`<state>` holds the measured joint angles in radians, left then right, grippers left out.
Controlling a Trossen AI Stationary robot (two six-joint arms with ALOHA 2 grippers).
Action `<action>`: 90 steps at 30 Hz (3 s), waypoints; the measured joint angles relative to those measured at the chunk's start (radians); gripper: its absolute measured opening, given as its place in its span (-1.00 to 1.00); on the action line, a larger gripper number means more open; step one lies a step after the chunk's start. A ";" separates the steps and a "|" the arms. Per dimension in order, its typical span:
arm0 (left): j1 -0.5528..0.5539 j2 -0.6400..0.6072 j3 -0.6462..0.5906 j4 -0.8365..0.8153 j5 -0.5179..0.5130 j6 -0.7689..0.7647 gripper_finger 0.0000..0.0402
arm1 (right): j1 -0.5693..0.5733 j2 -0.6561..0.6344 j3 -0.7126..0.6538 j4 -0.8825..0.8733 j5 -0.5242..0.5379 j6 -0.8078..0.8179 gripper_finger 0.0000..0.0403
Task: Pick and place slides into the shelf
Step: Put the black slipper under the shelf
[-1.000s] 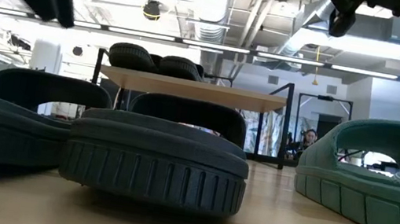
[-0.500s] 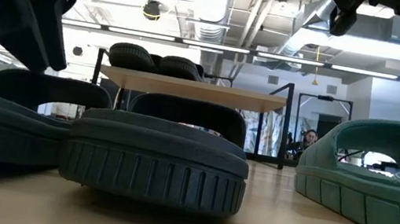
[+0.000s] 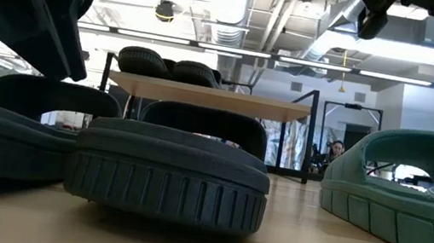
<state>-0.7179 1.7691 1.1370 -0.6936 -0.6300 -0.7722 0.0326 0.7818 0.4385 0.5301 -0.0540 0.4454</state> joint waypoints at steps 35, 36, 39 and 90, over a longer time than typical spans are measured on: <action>0.031 0.000 0.000 -0.085 0.113 0.135 -0.18 | 0.001 0.000 0.000 0.000 -0.091 0.026 0.00; 0.033 0.000 0.000 -0.103 0.114 0.125 -0.18 | 0.001 0.000 0.000 0.000 -0.091 0.026 0.00; 0.033 0.000 0.000 -0.126 0.112 0.121 -0.18 | 0.001 0.000 0.000 0.000 -0.083 0.026 0.00; 0.346 0.000 0.042 -0.483 -0.205 0.172 -1.00 | 0.001 0.000 0.000 0.000 -0.080 0.034 0.00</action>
<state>-0.3714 1.7691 1.1790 -1.1762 -0.8348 -0.6003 0.0334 0.7818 0.4385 0.5301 -0.1337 0.4789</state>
